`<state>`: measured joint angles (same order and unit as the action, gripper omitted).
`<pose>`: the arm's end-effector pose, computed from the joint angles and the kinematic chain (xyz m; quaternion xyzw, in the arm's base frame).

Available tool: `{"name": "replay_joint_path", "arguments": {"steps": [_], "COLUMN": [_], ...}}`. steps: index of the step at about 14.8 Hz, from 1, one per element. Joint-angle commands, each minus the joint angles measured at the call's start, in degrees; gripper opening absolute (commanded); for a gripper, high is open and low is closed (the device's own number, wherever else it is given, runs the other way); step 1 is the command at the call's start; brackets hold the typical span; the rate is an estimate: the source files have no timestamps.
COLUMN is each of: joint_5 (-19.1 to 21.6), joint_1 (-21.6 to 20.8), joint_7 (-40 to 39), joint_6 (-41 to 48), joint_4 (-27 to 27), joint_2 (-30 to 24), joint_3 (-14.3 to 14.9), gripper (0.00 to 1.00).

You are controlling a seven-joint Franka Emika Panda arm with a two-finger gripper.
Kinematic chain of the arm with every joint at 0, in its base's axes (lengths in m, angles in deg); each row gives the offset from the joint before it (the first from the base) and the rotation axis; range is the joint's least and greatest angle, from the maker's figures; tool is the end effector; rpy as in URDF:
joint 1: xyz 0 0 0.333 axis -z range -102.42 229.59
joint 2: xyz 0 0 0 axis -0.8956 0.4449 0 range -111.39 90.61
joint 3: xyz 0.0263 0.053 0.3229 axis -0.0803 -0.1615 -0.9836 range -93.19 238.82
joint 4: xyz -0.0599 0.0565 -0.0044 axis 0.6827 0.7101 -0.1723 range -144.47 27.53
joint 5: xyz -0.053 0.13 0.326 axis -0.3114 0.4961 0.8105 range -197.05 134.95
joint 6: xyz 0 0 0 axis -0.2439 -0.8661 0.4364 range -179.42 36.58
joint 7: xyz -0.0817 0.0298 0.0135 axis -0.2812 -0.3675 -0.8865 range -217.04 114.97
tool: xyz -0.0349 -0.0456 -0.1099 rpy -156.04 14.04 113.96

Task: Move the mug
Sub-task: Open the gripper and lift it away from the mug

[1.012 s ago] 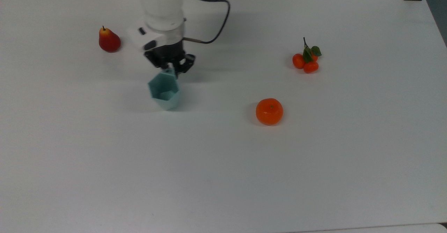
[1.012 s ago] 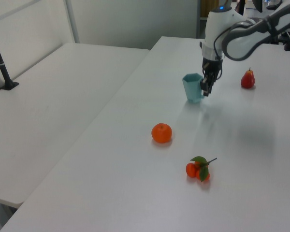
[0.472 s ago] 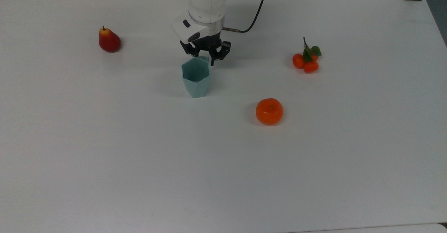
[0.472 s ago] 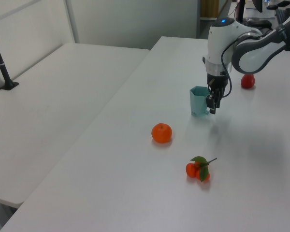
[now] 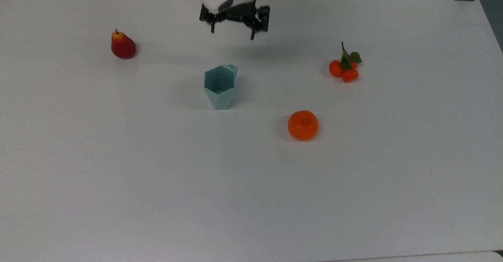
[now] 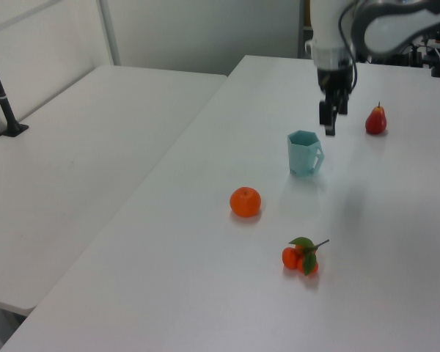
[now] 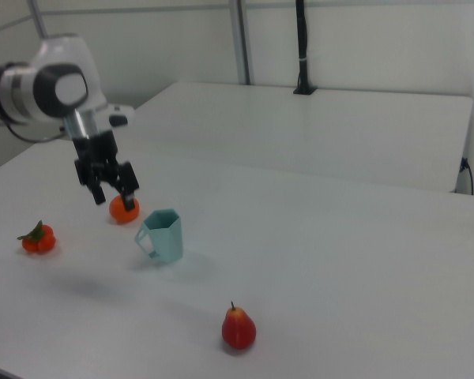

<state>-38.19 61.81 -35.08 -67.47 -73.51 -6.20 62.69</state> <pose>0.5251 0.0957 0.4869 0.9970 -0.0180 -0.0388 0.0646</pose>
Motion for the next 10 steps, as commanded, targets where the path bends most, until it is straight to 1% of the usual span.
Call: {"name": "replay_joint_path", "arguments": {"steps": [1,3,6,7,9,10], "joint_5": [0.63,0.81,0.98,1.42,2.56,2.91], "joint_1": [0.19,-0.42,-0.51,-1.29,-4.45,-4.81], "joint_7": [-7.51,-11.19,-12.27,-12.27,-12.18,-12.18], "joint_6": [8.82,10.67,16.64,17.27,17.36,17.27], "joint_4": [11.31,11.96,11.87,11.87,11.87,11.96], "joint_2": [-0.84,-3.3,-6.55,-7.09,-7.18,-7.18], "joint_3": [1.68,4.05,5.37,6.51,10.02,10.47], "gripper": [1.0,1.0,1.0,1.0,1.0,1.0]}}
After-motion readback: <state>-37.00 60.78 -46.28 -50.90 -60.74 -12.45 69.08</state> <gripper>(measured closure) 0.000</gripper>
